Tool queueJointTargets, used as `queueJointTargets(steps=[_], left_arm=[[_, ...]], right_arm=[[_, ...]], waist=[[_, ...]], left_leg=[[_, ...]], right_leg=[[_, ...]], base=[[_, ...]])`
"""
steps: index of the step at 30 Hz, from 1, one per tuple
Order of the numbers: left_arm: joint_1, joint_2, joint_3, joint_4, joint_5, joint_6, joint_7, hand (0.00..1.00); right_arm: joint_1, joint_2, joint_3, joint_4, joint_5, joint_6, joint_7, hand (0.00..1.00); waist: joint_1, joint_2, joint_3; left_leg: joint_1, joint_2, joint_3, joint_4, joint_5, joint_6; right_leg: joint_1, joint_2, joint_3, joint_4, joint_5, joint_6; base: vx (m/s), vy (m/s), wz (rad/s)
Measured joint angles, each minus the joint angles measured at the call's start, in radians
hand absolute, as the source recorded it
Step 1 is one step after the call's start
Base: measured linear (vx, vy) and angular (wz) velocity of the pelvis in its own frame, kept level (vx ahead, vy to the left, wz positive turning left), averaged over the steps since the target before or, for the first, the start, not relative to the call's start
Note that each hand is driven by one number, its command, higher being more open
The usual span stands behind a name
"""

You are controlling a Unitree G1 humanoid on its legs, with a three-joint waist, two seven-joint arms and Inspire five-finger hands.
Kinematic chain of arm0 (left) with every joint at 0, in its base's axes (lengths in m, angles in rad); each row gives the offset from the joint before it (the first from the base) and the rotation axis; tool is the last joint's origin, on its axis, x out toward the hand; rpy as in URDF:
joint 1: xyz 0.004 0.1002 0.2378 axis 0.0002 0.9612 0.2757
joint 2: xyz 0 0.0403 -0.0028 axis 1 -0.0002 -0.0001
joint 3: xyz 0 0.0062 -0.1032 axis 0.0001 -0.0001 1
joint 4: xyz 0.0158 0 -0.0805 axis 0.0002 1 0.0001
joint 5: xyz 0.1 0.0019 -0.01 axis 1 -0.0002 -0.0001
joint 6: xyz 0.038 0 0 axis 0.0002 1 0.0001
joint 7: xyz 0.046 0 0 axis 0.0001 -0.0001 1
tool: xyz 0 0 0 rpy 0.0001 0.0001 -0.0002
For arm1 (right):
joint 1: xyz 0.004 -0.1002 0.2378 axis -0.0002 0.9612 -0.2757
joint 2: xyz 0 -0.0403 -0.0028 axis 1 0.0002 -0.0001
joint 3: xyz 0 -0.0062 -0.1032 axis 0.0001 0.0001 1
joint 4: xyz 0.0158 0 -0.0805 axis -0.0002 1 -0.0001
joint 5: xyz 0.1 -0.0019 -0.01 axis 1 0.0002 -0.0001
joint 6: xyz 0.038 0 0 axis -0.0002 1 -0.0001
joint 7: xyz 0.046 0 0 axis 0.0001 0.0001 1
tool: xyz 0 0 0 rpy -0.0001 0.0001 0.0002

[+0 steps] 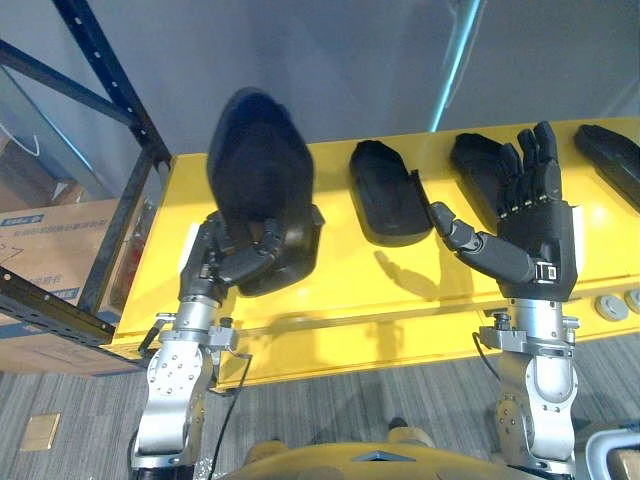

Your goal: Walk over and take three plastic housings, then place them on the shelf

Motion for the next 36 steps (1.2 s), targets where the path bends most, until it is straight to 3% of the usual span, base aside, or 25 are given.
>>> queueJointTargets(steps=[5,12,22,36], left_arm=[[-0.059,0.012,0.04,0.083,-0.094,0.037,0.073,0.0],[-0.152,0.066,0.064,0.192,-0.238,0.076,0.071,0.0],[-0.369,0.192,0.105,0.466,-0.312,0.15,-0.022,0.0],[-0.525,0.302,0.133,0.643,-0.266,0.269,-0.144,0.0]], right_arm=[[0.018,-0.024,0.056,-0.001,0.002,0.025,0.064,1.0],[0.008,-0.073,0.164,-0.001,0.024,0.053,0.129,1.0],[-0.08,-0.155,0.224,-0.001,0.081,0.086,0.171,1.0],[-0.147,-0.198,0.294,-0.069,0.084,0.165,0.163,1.0]], waist=[[-0.015,0.042,0.001],[-0.019,0.046,0.003],[-0.029,0.076,0.03],[-0.035,0.091,0.083]], left_leg=[[0.005,0.009,0.003,-0.07,0.063,-0.01],[0.016,0.001,0.013,-0.084,0.076,-0.01],[0.015,-0.001,0.02,-0.087,0.089,-0.007],[-0.006,-0.013,0.021,-0.088,0.098,-0.004]], right_leg=[[-0.032,0.014,-0.001,0.012,0.001,0.007],[-0.046,0.01,0.012,0.038,0.004,0.014],[-0.07,0.008,0.023,0.074,-0.011,0.009],[-0.104,-0.005,0.022,0.107,-0.019,0.02]], base=[[-0.07,-0.053,0.02],[-0.01,0.003,-0.03],[-0.02,-0.006,-0.02],[0.0,0.0,0.01]])
